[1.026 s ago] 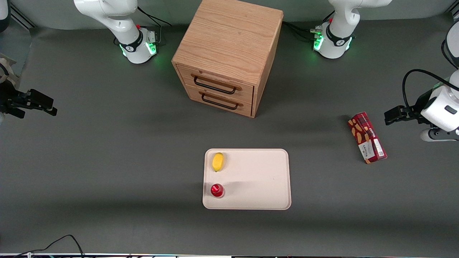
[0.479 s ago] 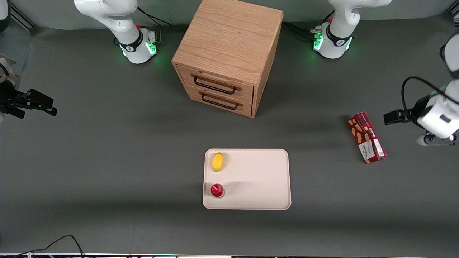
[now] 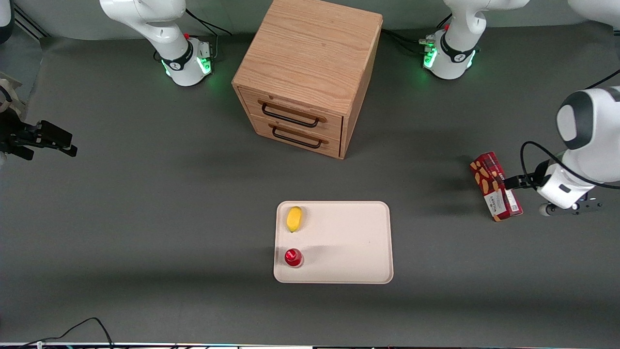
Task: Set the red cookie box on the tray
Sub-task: 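Lower the left gripper over the box and close on it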
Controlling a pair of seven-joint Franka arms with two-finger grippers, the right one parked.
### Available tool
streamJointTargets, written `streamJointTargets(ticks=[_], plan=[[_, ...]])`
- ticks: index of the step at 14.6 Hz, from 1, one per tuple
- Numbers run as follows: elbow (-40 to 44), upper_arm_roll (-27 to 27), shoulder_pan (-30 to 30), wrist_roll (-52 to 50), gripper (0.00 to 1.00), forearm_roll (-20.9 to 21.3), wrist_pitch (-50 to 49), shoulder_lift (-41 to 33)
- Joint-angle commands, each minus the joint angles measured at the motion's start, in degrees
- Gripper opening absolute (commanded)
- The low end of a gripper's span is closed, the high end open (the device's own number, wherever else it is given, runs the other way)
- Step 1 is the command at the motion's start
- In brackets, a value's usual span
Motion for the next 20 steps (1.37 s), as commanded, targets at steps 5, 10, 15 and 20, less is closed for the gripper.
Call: streamJointTargets(ticks=[5, 10, 15, 20], plan=[[-13.0, 1.4, 0.1, 0.9, 1.0, -0.3, 20.9, 2.2], [-17.1, 1.4, 0.2, 0.9, 0.96, -0.4, 31.8, 5.8], [-17.5, 1.4, 0.2, 1.6, 0.0, -1.2, 32.1, 5.5], [-17.2, 1.4, -0.1, 3.6, 0.0, -1.2, 30.1, 3.3]])
